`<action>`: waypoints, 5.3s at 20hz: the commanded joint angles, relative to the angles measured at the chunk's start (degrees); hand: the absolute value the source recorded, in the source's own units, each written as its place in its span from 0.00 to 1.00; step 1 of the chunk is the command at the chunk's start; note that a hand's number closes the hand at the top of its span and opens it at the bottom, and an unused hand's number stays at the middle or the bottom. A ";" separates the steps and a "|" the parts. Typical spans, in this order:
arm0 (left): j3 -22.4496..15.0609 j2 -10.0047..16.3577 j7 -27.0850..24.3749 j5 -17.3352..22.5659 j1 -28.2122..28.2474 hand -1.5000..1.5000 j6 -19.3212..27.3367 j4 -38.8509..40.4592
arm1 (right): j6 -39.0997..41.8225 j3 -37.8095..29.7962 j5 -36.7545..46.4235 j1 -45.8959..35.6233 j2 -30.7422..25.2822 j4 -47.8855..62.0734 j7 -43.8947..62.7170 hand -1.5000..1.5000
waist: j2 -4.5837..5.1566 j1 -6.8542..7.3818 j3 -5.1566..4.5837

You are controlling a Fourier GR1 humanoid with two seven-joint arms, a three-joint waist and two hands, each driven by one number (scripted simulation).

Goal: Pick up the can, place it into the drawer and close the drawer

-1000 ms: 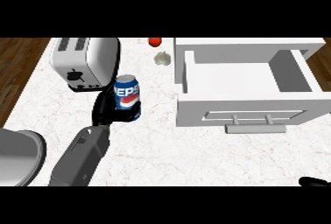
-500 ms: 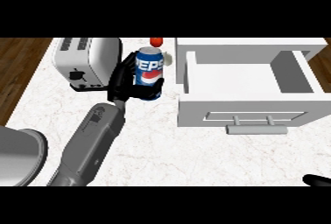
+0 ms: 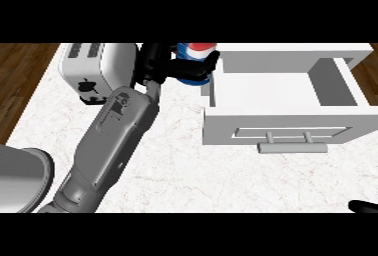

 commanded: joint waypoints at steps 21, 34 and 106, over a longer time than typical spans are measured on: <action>-4.62 -1.25 4.23 7.68 -33.36 1.00 8.66 29.75 | -0.12 1.03 -0.92 -2.07 -0.54 -2.71 2.77 0.00 | 0.78 -3.39 0.08; -11.65 -1.26 1.75 13.29 -38.42 0.00 17.50 38.64 | -0.58 2.95 1.37 -7.38 -2.36 0.37 3.92 0.00 | 1.56 -5.80 0.19; -11.30 14.05 5.82 16.96 -24.61 0.00 11.04 19.07 | -43.06 14.37 66.84 -71.64 -5.04 107.80 -22.20 0.00 | 1.13 7.66 0.01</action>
